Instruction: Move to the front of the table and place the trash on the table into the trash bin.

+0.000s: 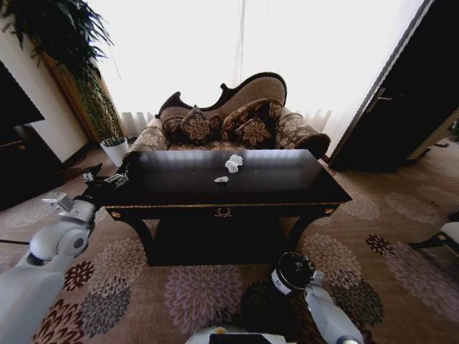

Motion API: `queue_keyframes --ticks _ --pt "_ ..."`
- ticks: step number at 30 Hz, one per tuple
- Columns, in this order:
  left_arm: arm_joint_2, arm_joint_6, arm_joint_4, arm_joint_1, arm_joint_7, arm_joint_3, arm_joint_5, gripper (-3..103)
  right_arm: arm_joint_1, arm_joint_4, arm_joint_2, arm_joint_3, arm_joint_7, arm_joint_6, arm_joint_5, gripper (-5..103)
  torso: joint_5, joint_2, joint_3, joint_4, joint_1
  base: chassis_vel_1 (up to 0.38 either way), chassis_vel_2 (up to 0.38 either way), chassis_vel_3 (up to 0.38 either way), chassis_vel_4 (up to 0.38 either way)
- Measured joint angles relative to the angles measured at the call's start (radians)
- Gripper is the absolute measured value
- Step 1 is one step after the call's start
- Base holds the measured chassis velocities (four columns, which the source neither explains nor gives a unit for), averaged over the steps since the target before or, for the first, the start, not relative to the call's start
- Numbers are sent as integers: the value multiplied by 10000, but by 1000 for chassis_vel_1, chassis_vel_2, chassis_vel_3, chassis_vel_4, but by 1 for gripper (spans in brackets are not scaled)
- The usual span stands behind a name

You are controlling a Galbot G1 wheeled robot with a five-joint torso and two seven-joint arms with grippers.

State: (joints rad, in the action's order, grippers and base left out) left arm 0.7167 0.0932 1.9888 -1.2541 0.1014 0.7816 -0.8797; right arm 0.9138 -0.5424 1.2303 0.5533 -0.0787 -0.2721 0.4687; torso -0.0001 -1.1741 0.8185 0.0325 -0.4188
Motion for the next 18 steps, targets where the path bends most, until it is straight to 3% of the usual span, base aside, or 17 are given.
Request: queue_keyframes --ticks 2,4,6,9,11,14,16,18 --pt "0 0 0 1 0 0 0 100 -33 55 -10 20 -16 -25 -43 22 1 0 0 0 0 0 0 0 0" --pt "1 0 0 0 0 0 0 100 -72 69 -19 56 -29 -68 -153 30 1 0 0 0 0 0 0 0 0" --pt "0 0 0 0 0 0 0 100 -71 38 -17 61 -29 -70 -165 30 2 0 1 0 0 0 0 0 0" --pt "0 0 0 1 0 0 0 100 -69 -26 -14 66 -26 -71 -186 46 1 0 0 0 0 0 0 0 0" --pt "0 0 0 0 0 0 0 100 -69 -30 -15 66 -24 -71 -187 46 1 0 0 -1 0 0 0 0 0" --pt "0 0 0 0 0 0 0 100 -17 -65 -50 70 -3 -69 -187 68 1 0 0 0 0 0 0 0 0" --pt "0 0 0 0 0 0 0 100 6 -81 -51 70 -1 -67 -187 68 2 0 0 1 0 0 0 0 0" --pt "1 0 0 1 0 0 0 100 45 -116 -51 71 5 -64 -182 79 2 0 0 0 0 0 0 0 0"
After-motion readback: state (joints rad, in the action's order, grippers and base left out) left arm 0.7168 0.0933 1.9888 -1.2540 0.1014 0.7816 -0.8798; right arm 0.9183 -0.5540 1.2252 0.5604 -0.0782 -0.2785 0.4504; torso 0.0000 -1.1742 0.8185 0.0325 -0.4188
